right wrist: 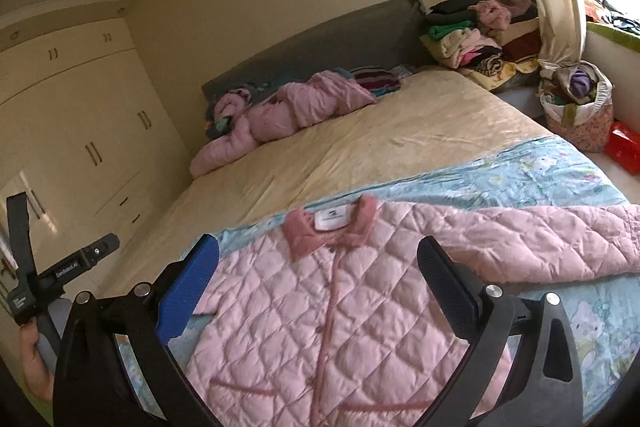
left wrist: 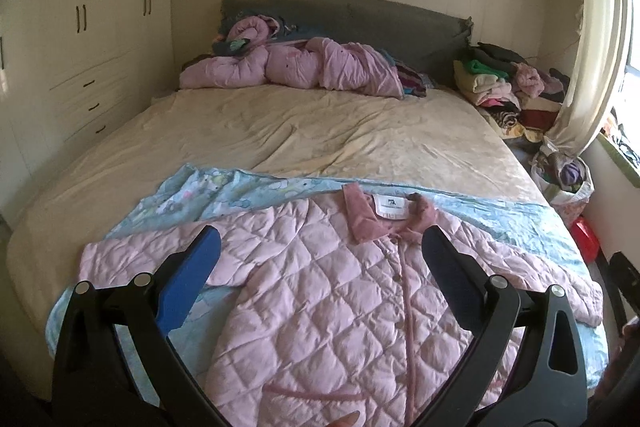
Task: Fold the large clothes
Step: 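Move the right tool toward the jacket sleeve beside the right tool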
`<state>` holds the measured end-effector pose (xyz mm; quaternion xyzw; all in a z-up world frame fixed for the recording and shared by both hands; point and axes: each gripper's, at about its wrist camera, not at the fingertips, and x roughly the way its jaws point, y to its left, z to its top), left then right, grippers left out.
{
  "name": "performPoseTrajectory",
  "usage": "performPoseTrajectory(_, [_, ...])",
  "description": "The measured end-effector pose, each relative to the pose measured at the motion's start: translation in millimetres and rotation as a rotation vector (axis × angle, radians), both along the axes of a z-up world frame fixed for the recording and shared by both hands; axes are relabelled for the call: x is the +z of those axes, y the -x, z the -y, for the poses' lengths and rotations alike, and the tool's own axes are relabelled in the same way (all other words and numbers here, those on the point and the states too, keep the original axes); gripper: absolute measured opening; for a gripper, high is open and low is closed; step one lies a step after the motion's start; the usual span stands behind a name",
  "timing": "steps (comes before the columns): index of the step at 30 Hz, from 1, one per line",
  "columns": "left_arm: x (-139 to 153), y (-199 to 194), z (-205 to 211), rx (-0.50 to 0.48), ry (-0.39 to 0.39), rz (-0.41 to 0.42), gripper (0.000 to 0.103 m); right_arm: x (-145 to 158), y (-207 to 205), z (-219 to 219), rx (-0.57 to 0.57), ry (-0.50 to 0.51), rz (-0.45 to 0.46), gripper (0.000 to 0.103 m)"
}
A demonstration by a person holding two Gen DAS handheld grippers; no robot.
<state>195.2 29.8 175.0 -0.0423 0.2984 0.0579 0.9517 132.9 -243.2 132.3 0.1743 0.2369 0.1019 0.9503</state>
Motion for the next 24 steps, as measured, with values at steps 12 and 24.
performPoseTrajectory(12, [-73.8, -61.6, 35.8, -0.051, -0.025, -0.108, 0.094, -37.3, -48.8, 67.7, -0.161, -0.042, -0.093, 0.099])
performPoseTrajectory(24, [-139.4, -98.2, 67.3, -0.136, -0.008, -0.223, 0.094, -93.8, -80.8, 135.1, -0.322, -0.096, -0.207, 0.099])
